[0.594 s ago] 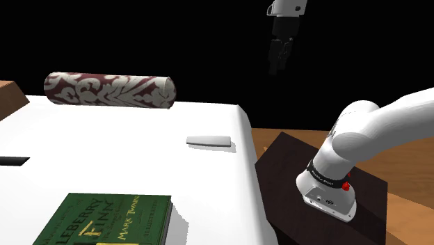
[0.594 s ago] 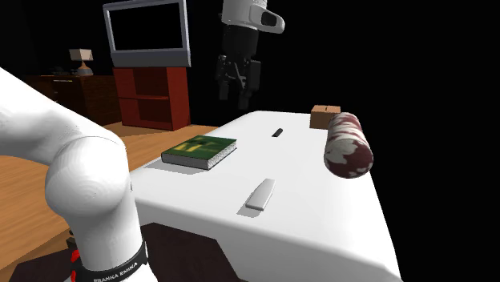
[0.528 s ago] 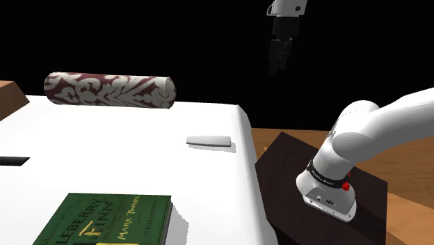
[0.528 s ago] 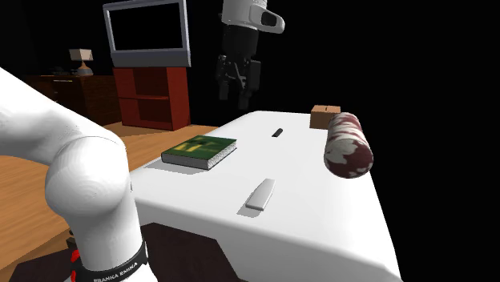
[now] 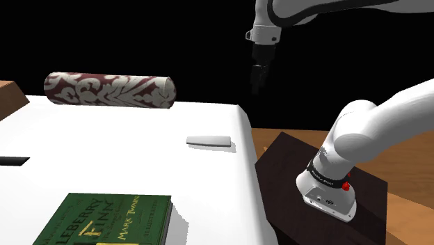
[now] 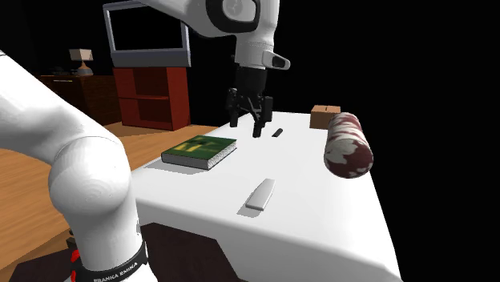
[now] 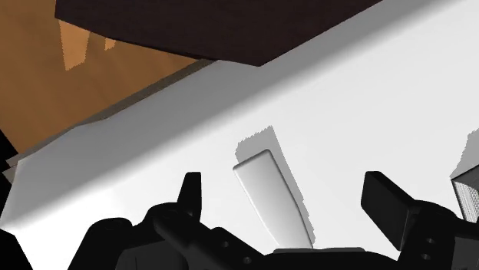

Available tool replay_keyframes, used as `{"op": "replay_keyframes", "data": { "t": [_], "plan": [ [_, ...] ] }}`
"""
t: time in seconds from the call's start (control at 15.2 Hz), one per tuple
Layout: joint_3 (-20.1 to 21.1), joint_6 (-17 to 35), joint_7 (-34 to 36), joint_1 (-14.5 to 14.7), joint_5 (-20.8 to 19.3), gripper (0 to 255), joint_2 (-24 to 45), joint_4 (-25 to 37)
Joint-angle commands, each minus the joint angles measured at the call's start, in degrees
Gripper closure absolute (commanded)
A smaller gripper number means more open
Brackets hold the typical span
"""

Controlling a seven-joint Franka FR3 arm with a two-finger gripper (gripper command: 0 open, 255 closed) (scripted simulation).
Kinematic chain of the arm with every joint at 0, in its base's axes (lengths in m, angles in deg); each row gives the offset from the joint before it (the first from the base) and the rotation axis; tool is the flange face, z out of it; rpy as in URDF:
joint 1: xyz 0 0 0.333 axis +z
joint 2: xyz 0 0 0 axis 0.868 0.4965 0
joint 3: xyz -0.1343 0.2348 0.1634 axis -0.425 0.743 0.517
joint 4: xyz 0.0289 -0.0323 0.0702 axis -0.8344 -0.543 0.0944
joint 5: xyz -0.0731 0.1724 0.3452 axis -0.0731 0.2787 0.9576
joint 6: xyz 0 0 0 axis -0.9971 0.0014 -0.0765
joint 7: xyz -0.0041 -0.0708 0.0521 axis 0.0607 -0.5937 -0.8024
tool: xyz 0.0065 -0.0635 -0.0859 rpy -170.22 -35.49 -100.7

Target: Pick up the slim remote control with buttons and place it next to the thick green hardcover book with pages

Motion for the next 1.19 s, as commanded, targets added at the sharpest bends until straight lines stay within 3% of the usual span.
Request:
{"op": "replay_keyframes", "data": {
  "t": [0.0, 0.53, 1.12],
  "plan": [
    [0.6, 4.2, -1.2, 1.0, 0.1, 0, 2.7, -0.9],
    [3.0, 21.7, -5.9, 4.2, -0.3, 0, 15.8, -3.4],
    [5.9, 39.2, -9.4, 7.0, -2.9, 0, 34.3, -0.2]
  ]
}}
